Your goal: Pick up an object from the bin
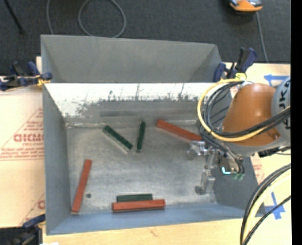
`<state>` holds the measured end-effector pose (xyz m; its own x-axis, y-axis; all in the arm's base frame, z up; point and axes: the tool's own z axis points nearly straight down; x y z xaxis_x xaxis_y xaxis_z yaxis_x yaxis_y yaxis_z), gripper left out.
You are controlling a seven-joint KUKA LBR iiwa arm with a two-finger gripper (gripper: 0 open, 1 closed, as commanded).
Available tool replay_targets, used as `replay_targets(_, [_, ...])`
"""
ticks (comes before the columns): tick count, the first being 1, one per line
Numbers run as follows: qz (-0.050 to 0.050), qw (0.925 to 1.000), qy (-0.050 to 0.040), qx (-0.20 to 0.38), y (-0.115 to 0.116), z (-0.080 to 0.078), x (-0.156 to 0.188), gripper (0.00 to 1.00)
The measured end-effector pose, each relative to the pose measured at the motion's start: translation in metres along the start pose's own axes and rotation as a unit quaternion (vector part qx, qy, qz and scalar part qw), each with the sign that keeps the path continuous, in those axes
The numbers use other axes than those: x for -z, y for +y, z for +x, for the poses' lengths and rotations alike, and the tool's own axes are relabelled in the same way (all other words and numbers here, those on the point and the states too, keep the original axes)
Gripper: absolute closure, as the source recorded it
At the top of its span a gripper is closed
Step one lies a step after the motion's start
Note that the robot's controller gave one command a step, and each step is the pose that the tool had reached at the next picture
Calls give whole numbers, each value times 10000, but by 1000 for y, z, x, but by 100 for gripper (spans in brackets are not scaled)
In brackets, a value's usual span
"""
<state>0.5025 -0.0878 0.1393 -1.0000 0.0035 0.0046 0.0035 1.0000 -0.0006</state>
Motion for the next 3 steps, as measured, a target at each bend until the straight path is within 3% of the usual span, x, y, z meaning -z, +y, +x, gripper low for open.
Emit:
replay_targets(1, [10,9999,-77,-131,-50,-121,-69,0])
replay_targets(2, [6,9999,-71,117,-19,-128,-35,0])
replay_targets(3, [-9,9989,-42,-474,-4,-125,-30,0])
